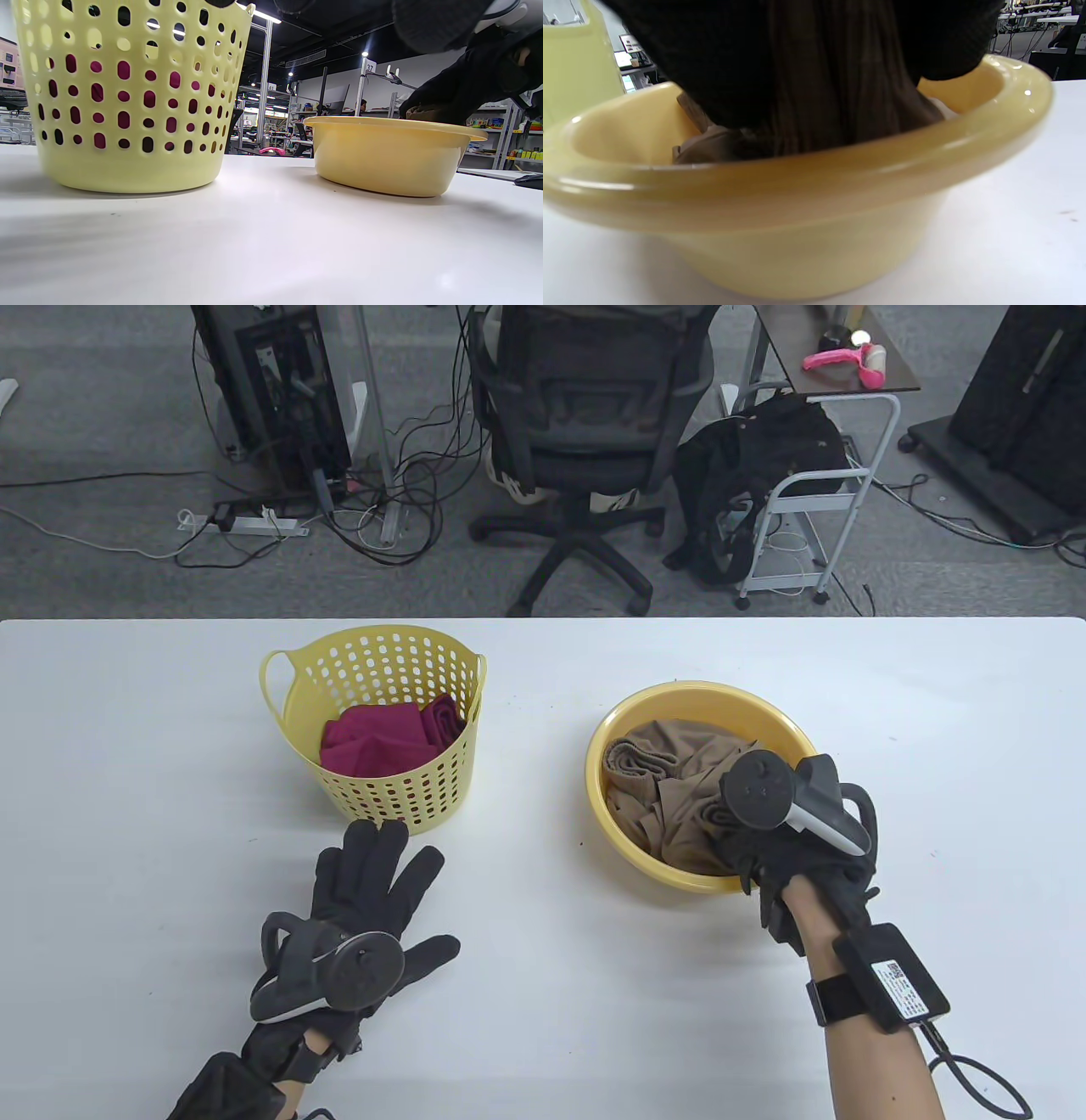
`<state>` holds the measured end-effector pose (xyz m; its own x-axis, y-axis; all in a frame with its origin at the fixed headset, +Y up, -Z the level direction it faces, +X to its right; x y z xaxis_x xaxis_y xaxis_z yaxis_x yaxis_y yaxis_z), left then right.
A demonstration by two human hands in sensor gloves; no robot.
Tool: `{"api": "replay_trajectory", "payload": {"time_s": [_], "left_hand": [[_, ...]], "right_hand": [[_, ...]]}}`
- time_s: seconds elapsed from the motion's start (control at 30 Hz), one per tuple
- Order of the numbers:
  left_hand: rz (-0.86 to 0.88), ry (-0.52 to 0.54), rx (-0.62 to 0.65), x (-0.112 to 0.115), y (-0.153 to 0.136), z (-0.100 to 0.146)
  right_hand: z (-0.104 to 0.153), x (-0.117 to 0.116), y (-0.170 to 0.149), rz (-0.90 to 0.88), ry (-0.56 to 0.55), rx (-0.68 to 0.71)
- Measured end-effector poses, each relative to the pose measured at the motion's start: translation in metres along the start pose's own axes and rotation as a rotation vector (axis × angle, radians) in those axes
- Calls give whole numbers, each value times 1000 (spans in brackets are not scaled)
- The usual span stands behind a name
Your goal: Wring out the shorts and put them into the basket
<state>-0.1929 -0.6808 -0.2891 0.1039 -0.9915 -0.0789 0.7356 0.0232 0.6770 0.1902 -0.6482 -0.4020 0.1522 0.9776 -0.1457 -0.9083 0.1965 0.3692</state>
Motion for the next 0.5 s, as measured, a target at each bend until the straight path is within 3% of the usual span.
{"api": "replay_trajectory", "payload": {"time_s": [0.5], "left_hand": [[0, -9, 11, 1, 3, 0]], "right_hand": [[19, 62, 24, -290, -247, 90]]}}
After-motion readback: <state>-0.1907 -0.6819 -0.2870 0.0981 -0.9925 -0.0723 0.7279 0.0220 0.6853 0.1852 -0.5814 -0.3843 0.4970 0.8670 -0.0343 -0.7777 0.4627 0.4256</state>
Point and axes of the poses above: the tracker on the back of each hand, its own y axis roughly to the thumb side, its own z axis roughly from the fingertips to the wrist, x = y × z, the point moved 4 cm from there along -z, roughly from the wrist to the fingertips, and after that the axes turned 13 degrees about x, right-handed, at the moved point
